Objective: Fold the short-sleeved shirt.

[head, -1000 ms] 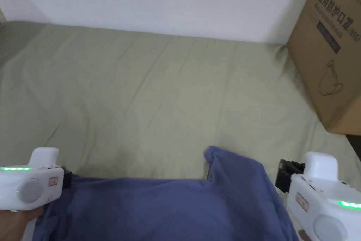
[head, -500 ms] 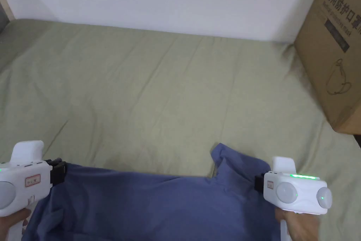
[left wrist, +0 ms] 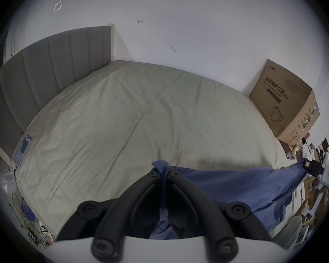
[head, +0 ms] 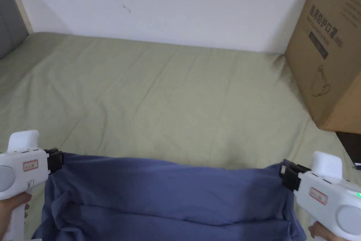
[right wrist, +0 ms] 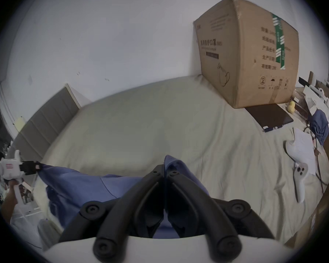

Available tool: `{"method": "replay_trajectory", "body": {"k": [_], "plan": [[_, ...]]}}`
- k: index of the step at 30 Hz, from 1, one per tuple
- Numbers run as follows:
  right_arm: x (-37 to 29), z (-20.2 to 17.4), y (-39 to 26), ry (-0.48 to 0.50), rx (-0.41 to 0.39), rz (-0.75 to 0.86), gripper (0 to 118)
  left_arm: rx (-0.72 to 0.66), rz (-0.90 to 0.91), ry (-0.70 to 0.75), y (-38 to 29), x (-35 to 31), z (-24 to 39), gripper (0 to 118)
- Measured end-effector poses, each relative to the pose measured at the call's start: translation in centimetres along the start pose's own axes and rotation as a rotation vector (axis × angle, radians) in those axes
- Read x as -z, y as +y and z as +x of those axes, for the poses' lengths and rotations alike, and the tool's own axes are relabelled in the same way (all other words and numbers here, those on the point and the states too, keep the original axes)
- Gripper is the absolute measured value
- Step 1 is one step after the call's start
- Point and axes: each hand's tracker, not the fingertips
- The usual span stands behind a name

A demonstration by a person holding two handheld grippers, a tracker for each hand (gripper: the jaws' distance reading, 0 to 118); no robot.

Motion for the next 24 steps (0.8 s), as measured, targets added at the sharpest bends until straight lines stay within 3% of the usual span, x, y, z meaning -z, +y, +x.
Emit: {"method": "replay_trajectory", "body": {"k": [8,16,21,22,23,24], "plan": [[-6.8,1.0,-8.1,0.028,0.039,-0.069,0,0.007,-0.12,0.014,-7.1,-3.2,-2.8,4],[-3.9,3.5,-15.4,-0.077,0.106,-0.274,0,0.001,-0.245,0.06,-13.1,-0.9,-4.1,4],[-2.0,4.2,-16.6,-0.121,0.126,-0.321,1,0.065,-0.3,0.099,-14.7,0.7,-4.0,6],[-2.1,3.9,-16.3,-0.121,0.122,-0.321,4,0.077,-0.303,0.115,-14.7,0.7,-3.9,11],[-2.4,3.5,-15.8,-0.126,0.109,-0.315,19,0.065,-0.297,0.108,-14.4,0.5,-3.9,25],[-2.9,3.2,-15.2,-0.127,0.098,-0.309,51,0.05,-0.294,0.102,-14.0,0.0,-3.8,62]]}}
